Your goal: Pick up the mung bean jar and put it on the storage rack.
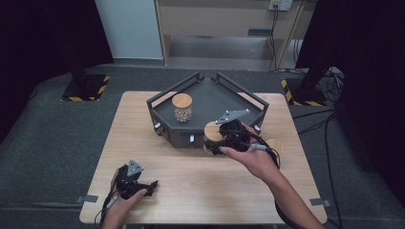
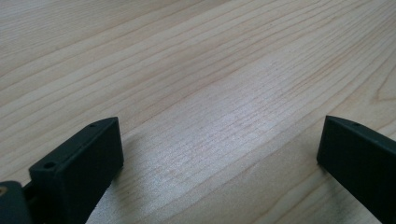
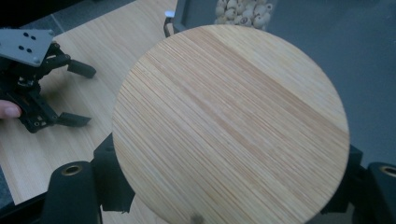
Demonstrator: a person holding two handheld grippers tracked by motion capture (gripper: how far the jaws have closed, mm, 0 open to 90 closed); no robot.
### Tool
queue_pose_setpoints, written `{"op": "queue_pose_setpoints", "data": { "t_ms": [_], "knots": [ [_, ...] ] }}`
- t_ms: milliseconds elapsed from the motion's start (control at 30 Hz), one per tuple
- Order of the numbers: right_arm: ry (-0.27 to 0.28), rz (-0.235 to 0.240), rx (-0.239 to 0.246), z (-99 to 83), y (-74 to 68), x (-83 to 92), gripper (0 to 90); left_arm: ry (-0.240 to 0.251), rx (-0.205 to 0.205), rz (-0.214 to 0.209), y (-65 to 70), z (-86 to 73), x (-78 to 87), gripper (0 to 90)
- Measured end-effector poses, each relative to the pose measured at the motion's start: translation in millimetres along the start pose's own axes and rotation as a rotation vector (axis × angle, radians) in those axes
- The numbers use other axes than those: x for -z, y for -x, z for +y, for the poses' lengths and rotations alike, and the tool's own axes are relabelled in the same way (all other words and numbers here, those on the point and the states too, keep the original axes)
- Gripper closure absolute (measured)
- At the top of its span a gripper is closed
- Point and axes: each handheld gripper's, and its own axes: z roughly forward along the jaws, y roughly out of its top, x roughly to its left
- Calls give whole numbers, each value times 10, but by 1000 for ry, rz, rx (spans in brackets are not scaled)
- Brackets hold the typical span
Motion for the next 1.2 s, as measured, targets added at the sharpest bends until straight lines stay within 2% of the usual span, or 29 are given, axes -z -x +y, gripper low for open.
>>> {"op": "queue_pose_setpoints", "data": {
  "t_ms": [467,1200],
  "knots": [
    [7,-11,2,187,25,28,256,0,0,0,0,0,0,0],
    [5,-50,-14,451,206,-44,256,0,0,0,0,0,0,0]
  ]
}}
